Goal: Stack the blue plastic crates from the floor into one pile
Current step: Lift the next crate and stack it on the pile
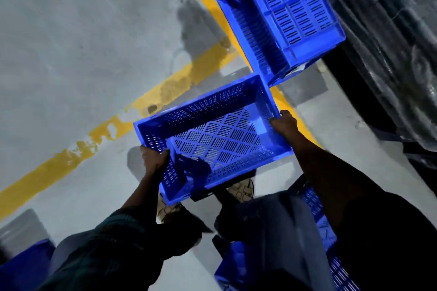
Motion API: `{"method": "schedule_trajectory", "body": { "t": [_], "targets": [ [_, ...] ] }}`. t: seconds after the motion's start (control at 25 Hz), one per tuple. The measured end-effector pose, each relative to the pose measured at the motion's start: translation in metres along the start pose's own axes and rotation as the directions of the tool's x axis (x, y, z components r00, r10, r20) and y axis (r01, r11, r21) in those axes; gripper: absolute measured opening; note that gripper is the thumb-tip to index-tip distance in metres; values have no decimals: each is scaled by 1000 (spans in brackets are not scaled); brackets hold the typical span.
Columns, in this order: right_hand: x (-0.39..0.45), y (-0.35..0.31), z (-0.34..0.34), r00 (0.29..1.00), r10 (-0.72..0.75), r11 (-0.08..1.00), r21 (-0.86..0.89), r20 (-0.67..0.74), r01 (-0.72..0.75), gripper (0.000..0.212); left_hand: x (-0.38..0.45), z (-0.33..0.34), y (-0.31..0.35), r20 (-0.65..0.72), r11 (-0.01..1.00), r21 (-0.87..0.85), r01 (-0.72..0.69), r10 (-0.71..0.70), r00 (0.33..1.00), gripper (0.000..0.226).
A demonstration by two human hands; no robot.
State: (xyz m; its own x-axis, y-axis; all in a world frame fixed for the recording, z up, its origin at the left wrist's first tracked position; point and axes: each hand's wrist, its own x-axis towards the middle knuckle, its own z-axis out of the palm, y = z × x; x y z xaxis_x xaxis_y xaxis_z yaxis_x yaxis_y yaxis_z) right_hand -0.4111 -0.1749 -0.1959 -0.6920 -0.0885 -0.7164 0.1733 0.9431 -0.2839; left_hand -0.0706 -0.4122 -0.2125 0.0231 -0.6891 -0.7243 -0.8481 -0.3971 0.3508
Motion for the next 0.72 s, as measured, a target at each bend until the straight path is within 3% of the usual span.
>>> {"method": "schedule_trajectory", "body": {
  "t": [0.16,0.2,0.28,0.36,0.56,0.72],
  "targets": [
    [9,0,15,999,43,998,48,-1,-43,57,14,5,0,-29,968,-146,204,-210,977,86],
    [11,-2,15,998,59,996,70,6,-59,59,14,2,0,21,942,-212,260,-262,965,79],
    [17,-2,10,994,107,988,110,4,-107,62,4,-6,10,127,918,-229,325,-303,944,43],
    [8,4,1,993,121,985,127,-2,-120,59,-10,-22,11,178,933,-158,324,-296,939,21],
    [-59,7,-39,998,54,996,71,12,-55,49,-75,-70,18,120,946,-193,260,-241,963,15],
    [-139,-17,-84,999,48,994,95,-26,-45,50,-129,-133,13,126,944,-263,197,-169,978,39]
  ]
}}
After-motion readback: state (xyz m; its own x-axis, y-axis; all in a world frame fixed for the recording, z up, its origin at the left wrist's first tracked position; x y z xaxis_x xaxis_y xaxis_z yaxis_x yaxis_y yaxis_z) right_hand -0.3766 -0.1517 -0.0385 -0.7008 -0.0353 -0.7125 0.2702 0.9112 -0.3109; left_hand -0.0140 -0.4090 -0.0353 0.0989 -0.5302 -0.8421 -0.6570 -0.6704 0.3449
